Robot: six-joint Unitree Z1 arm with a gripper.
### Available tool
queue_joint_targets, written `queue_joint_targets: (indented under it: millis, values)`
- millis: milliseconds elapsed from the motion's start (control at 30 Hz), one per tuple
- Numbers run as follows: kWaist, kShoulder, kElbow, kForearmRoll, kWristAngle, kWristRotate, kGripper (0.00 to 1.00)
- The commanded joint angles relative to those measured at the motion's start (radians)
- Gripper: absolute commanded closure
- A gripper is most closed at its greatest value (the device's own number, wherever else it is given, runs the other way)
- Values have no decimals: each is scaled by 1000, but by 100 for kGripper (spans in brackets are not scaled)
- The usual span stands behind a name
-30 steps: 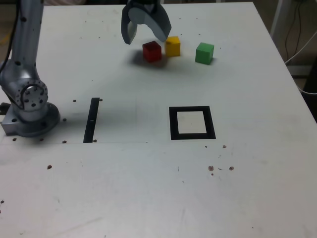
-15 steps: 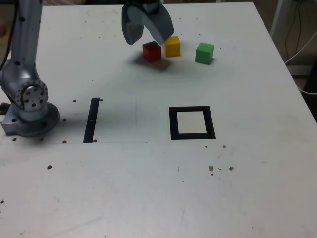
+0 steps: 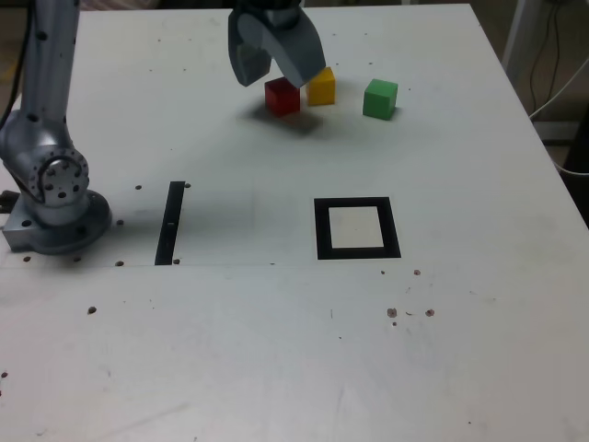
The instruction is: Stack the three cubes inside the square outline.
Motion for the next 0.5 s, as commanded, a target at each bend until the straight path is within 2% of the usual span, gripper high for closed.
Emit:
queue_joint_targets:
  millis: [0,467]
  values:
    - [0,11,-1,-2,-3,7,1]
    - [0,26,16,-33,-19,18,1]
